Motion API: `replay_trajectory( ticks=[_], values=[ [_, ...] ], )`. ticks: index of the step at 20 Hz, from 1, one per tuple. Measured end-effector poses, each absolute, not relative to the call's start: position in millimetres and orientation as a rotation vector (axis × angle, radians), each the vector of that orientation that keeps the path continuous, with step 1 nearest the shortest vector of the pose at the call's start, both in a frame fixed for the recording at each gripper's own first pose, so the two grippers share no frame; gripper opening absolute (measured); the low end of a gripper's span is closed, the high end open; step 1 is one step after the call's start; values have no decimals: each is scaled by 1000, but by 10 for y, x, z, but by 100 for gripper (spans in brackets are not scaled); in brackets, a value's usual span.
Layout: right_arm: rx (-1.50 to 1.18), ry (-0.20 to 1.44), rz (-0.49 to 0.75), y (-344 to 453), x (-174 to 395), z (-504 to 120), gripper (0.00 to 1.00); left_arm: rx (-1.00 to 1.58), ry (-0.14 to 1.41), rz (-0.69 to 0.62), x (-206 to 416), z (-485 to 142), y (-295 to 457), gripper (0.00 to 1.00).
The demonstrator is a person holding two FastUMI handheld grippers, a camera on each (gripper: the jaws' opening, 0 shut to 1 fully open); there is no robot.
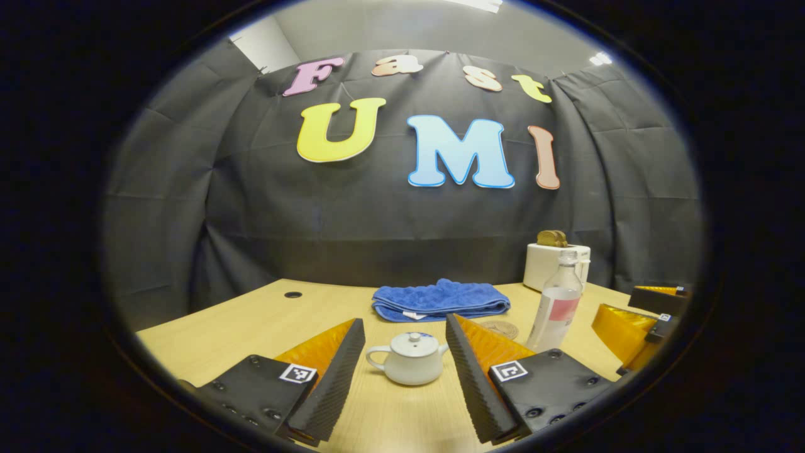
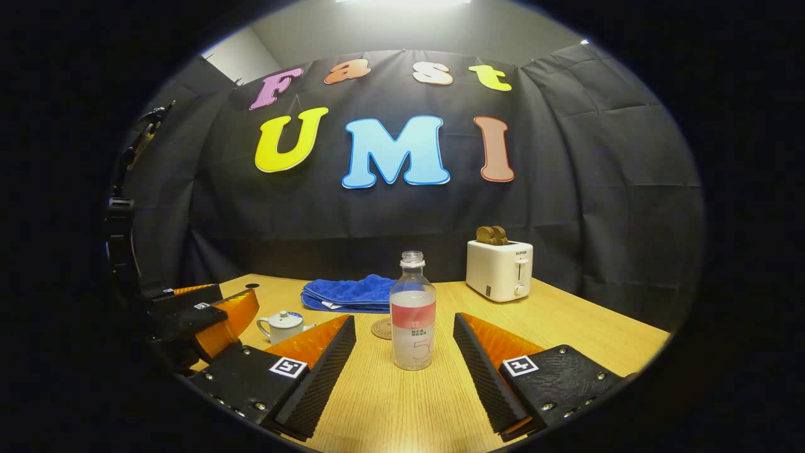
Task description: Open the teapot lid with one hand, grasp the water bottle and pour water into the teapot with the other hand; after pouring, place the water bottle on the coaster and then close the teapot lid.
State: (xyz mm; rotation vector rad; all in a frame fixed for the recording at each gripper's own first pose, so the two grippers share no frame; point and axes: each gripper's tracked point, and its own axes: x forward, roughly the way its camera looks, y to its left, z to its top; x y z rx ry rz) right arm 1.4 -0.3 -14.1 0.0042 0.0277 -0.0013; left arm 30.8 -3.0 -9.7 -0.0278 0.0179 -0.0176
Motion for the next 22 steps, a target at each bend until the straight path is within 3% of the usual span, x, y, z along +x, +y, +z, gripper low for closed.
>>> replay_trajectory(
  ticks=[2, 5, 22],
  values=[
    [2, 33, -10, -39, 25, -163, 97, -27, 26, -26, 470, -125, -40, 87],
    [-1, 42, -28, -113, 32, -207, 98, -32, 55, -36, 715, -210, -67, 75],
    [32, 121, -108, -524, 155, -511, 98, -15, 165, -50, 1357, -704, -203, 72]
  ],
)
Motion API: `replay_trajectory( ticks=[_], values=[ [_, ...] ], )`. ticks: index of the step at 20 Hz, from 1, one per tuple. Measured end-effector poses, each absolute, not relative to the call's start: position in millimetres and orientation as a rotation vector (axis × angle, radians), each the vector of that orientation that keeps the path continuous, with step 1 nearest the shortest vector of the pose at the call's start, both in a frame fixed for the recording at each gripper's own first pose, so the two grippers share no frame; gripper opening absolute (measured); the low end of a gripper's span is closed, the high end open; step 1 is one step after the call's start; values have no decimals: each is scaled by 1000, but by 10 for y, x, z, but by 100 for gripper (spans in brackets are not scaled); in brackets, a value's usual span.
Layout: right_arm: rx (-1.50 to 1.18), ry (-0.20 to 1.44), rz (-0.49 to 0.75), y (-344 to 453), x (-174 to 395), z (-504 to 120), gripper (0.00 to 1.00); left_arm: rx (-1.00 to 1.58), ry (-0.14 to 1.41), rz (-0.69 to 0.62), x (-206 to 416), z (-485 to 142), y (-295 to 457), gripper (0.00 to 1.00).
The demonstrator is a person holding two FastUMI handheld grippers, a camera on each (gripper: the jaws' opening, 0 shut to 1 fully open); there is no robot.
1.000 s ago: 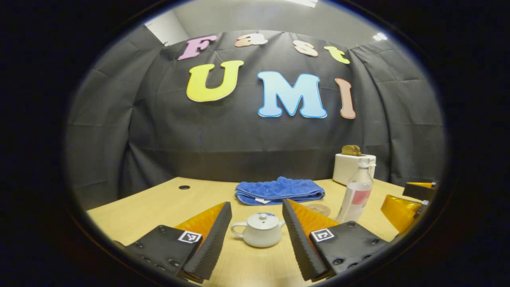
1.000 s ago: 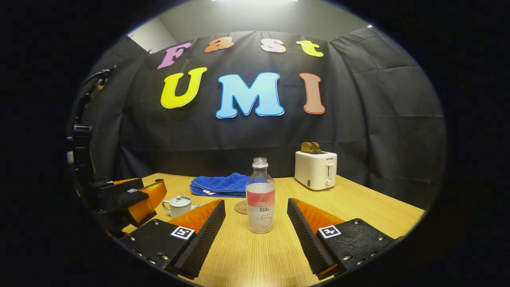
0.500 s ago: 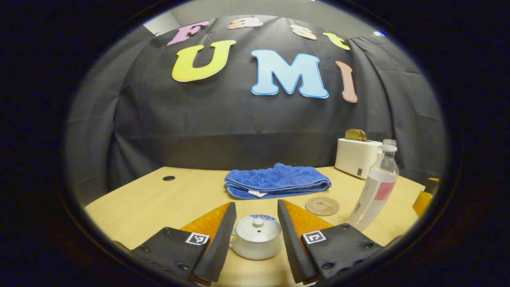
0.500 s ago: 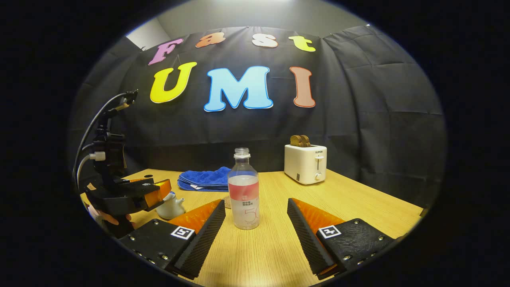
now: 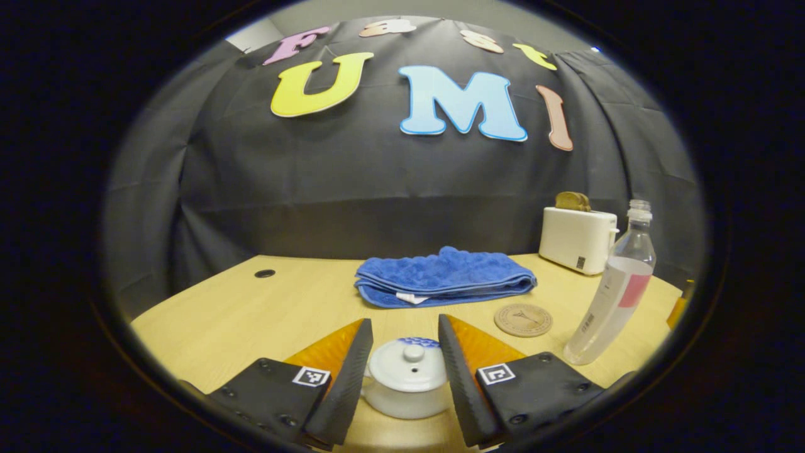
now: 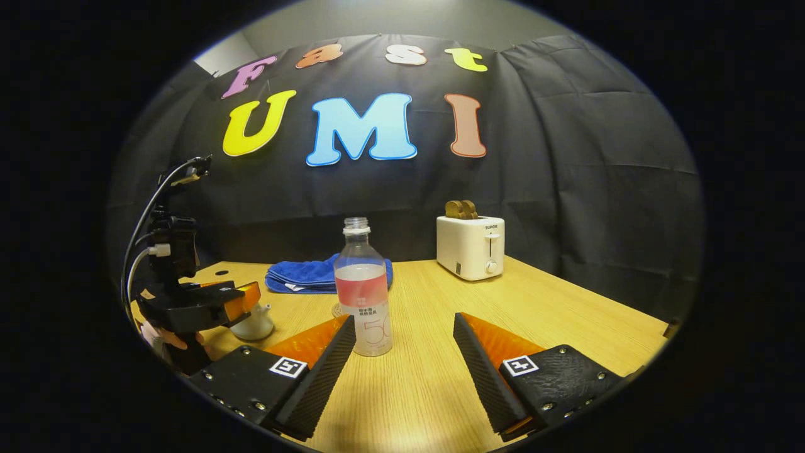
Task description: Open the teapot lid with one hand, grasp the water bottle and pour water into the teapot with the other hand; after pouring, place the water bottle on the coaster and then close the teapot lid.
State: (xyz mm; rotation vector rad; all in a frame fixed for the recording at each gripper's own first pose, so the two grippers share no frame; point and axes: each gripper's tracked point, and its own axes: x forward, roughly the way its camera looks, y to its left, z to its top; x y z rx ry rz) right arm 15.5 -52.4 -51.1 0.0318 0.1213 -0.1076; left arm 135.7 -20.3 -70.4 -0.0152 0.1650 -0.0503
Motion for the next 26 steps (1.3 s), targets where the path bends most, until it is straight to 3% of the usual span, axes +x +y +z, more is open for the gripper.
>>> replay_trajectory(
  ticks=[3, 5, 11, 12, 17, 18, 26],
  values=[
    [39, 125, -115, -562, 164, -517, 98, -14, 165, -53, 1366, -706, -217, 72],
    [42, 126, -122, -590, 171, -528, 98, -9, 165, -52, 1372, -699, -212, 62],
    [58, 143, -126, -604, 186, -601, 98, -1, 160, -54, 1425, -716, -229, 53],
    [59, 142, -125, -597, 185, -605, 98, 2, 161, -55, 1367, -680, -231, 31],
    [65, 142, -127, -590, 207, -603, 98, 25, 156, -66, 1272, -609, -261, 31],
    [68, 143, -126, -589, 207, -612, 98, 35, 164, -61, 1428, -714, -272, 14],
    [61, 147, -106, -493, 236, -635, 98, 34, 147, -77, 1415, -650, -254, 14]
  ],
)
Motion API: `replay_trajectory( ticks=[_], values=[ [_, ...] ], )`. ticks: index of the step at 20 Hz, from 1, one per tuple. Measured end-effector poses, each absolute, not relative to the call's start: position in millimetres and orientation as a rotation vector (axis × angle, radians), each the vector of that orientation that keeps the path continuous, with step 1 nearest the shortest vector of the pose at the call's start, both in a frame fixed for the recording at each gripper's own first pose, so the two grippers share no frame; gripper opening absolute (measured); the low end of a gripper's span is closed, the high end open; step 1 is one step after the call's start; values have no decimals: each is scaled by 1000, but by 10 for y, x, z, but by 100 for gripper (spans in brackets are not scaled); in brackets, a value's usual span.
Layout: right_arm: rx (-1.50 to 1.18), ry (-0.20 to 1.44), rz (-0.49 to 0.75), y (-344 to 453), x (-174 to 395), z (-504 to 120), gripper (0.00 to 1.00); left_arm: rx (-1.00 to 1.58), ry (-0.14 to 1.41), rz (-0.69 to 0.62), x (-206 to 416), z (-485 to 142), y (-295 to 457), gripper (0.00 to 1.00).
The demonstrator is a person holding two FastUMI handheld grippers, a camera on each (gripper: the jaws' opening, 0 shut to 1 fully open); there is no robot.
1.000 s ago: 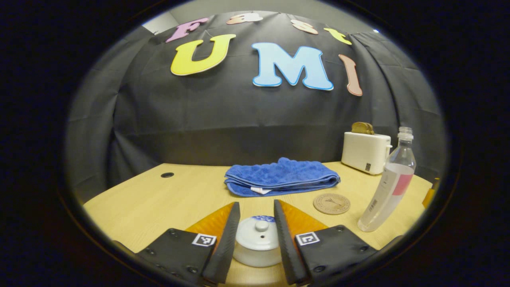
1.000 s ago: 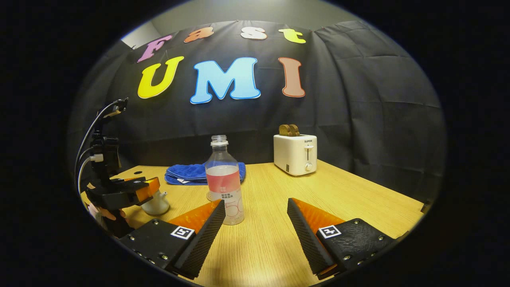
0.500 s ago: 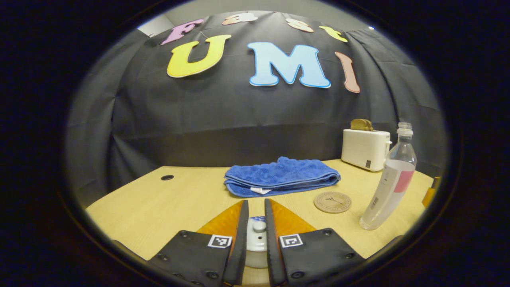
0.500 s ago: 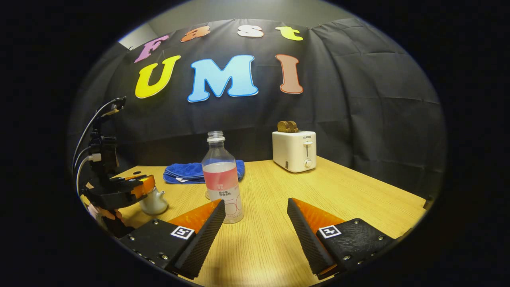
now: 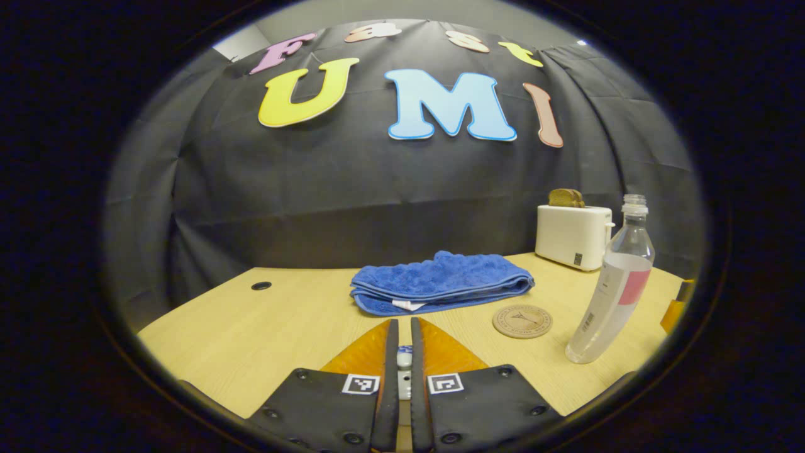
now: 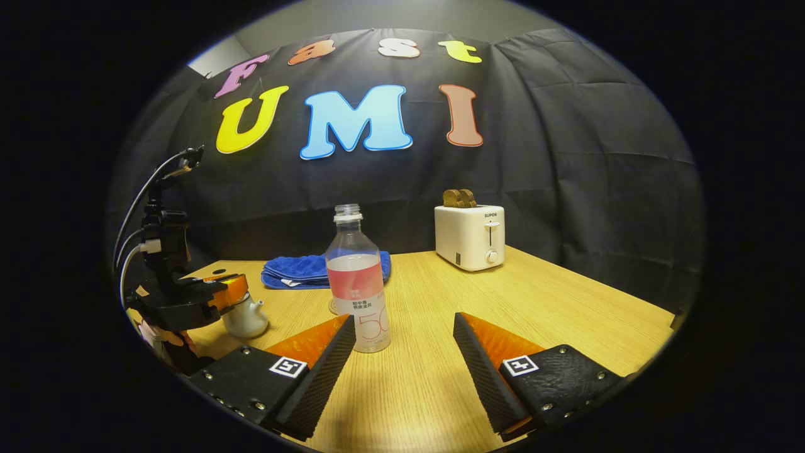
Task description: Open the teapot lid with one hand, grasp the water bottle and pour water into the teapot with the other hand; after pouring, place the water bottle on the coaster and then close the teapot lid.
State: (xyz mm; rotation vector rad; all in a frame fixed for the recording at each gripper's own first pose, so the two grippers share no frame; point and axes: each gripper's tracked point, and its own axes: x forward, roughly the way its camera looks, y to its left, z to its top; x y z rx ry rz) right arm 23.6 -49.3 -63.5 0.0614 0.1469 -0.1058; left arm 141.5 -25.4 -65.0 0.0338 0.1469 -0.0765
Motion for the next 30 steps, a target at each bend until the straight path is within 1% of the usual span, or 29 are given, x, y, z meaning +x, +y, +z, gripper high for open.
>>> replay_trajectory(
  ticks=[7, 9, 19, 24, 27, 29, 30],
  values=[
    [52, 162, -89, -432, 297, -667, 98, 7, 82, -99, 1328, -373, -260, 13],
    [45, 166, -82, -397, 329, -660, 98, 3, 73, -99, 1299, -322, -240, 14],
    [-38, 165, -21, -152, 701, -586, 97, 7, 60, -9, 1217, -261, 287, 14],
    [-59, 175, -16, -120, 973, -625, 98, 10, 57, 35, 1233, -257, 511, 14],
    [-57, 193, -15, -114, 1074, -683, 93, -10, 57, 55, 1236, -243, 628, 14],
    [-66, 205, -15, -97, 1108, -737, 93, -28, 64, 68, 1255, -270, 705, 14],
    [-71, 208, -12, -101, 1131, -759, 90, -30, 65, 78, 1248, -279, 748, 14]
  ],
)
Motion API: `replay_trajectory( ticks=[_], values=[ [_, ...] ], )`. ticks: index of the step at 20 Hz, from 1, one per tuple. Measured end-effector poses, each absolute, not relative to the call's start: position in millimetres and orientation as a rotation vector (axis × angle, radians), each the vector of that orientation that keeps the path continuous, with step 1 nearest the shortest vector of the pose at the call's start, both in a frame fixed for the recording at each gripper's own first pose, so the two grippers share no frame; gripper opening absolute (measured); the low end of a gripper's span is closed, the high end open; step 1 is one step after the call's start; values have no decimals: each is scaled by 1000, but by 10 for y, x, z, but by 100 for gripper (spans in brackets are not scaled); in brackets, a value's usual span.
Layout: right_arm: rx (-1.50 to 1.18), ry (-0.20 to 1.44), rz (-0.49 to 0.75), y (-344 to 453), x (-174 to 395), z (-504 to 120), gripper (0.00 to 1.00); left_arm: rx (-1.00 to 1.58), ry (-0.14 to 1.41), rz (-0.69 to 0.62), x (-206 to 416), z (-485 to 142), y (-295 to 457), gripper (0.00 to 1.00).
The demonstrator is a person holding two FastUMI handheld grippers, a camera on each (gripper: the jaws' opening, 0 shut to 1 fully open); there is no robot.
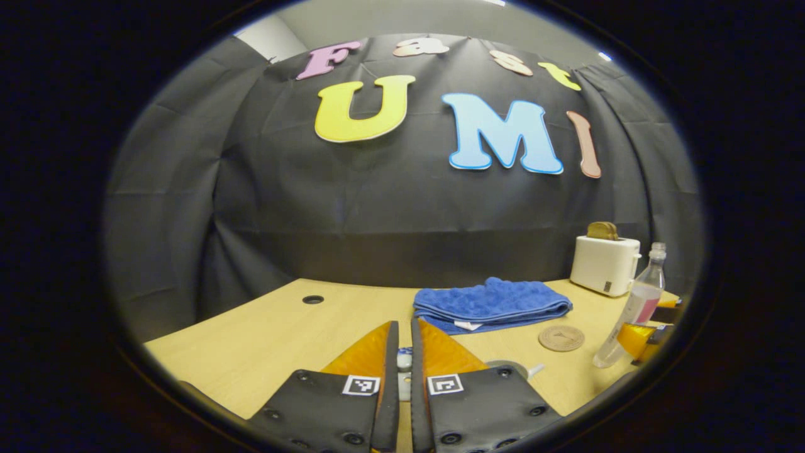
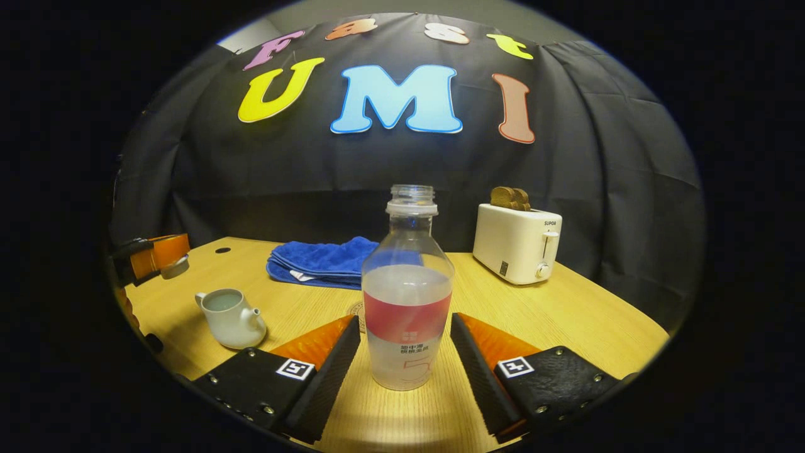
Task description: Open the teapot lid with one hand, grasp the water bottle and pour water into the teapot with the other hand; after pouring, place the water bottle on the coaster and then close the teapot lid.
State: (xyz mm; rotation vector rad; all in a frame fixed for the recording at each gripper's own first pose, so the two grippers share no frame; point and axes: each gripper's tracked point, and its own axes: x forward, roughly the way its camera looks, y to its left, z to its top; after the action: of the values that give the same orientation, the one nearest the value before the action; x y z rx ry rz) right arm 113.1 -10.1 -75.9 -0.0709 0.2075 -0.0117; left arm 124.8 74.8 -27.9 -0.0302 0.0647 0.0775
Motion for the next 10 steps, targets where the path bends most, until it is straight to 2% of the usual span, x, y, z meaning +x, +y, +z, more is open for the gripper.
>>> replay_trajectory(
  ticks=[2, 5, 10],
  values=[
    [-80, 211, -7, -88, 1174, -785, 88, -26, 58, 96, 1247, -260, 819, 14],
    [-74, 220, 12, -47, 1197, -799, 79, -33, 57, 97, 1243, -269, 829, 14],
    [-196, 211, 2, -54, 1226, -723, 77, -41, 64, 96, 1249, -284, 841, 14]
  ],
)
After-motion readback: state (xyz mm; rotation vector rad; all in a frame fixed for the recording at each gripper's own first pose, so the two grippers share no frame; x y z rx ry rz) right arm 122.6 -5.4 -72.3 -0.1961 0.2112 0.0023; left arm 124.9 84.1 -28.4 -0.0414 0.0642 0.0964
